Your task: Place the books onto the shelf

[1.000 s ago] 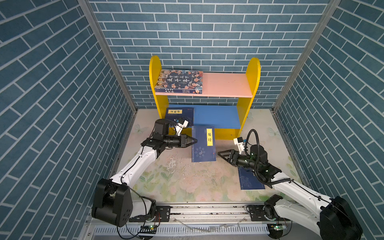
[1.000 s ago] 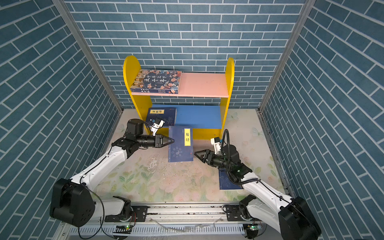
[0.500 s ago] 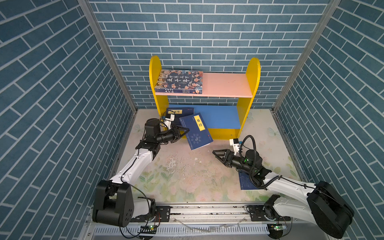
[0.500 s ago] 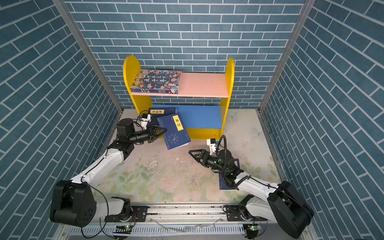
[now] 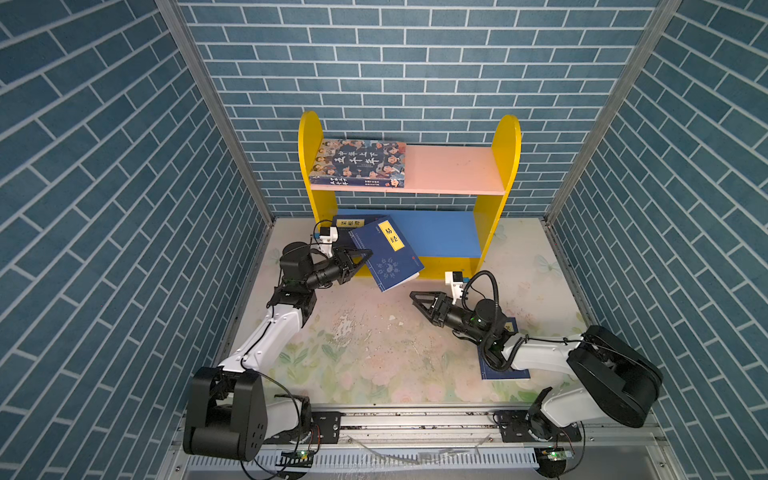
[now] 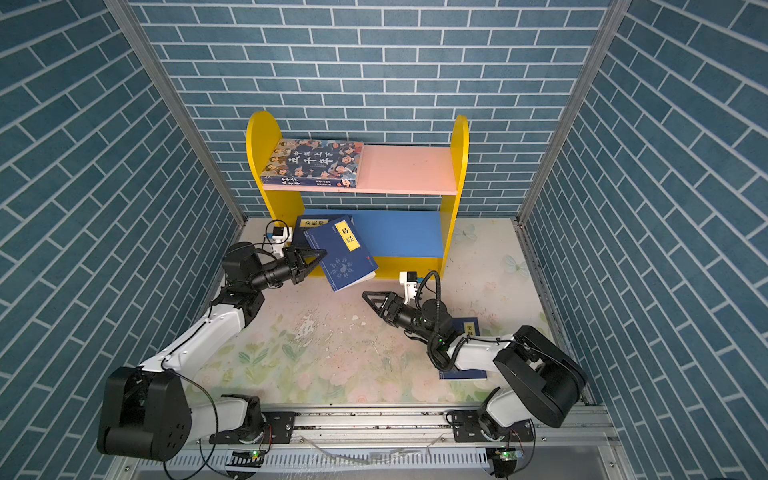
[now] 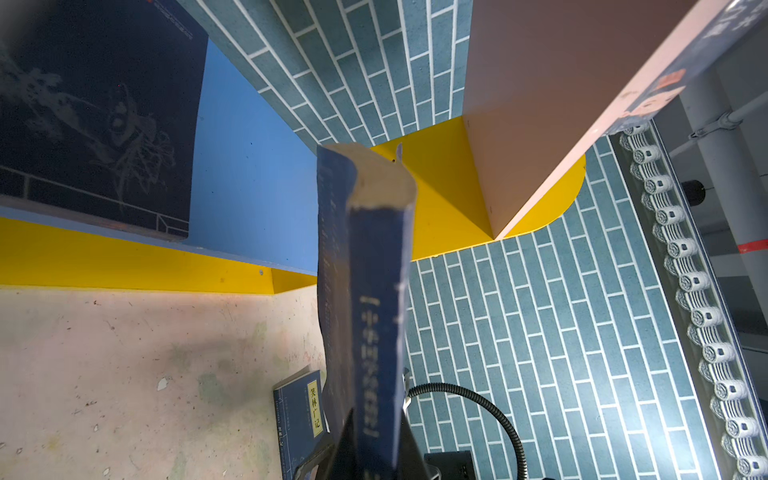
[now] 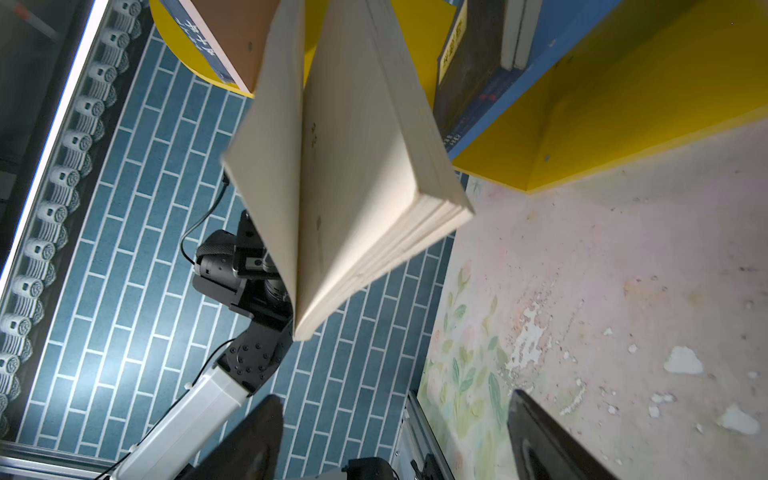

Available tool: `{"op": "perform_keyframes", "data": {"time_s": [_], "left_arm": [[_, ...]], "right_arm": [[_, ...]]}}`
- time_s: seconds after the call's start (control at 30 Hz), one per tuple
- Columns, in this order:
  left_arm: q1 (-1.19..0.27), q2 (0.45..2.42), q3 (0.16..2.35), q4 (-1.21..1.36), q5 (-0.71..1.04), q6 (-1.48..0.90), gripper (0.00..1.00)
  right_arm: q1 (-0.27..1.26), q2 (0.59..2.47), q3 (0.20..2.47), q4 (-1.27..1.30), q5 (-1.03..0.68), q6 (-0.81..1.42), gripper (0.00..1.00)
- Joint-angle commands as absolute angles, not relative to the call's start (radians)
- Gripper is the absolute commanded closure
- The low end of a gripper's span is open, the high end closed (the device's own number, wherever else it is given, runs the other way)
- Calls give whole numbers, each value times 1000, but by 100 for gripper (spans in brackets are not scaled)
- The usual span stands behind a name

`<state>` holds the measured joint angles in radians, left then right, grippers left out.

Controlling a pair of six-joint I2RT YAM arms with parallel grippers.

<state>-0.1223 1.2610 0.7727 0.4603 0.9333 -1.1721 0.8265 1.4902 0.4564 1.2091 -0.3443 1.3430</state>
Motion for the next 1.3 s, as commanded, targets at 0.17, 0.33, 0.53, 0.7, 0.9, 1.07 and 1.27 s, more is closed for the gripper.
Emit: {"op": "perform_keyframes", "data": {"time_s": [0.17, 0.33, 0.53, 0.7, 0.9, 1.07, 1.27], "left_arm": [[-118, 1236, 752, 517, 919, -1155, 100], [-127, 1236, 737, 532, 910, -1159, 100], [-133, 1237, 729, 582, 911, -1183, 100], [-133, 1233, 735, 590, 913, -1189, 100], [-133, 1226, 714, 569, 906, -1174, 100], [-135, 1217, 690, 541, 898, -1157, 100], [-139, 1206, 658, 496, 909, -1107, 99]], "right_arm": [[845, 1598, 555, 1400, -338, 1413, 14], [847, 1625, 593, 1398, -347, 1415, 15], [846, 1670, 655, 1398, -353, 1419, 15], [846, 1690, 676, 1398, -347, 1422, 16], [845, 1682, 652, 1399, -288, 1406, 21], [839, 1689, 663, 1396, -270, 1396, 35], [833, 1712, 691, 1396, -273, 1394, 62]]}}
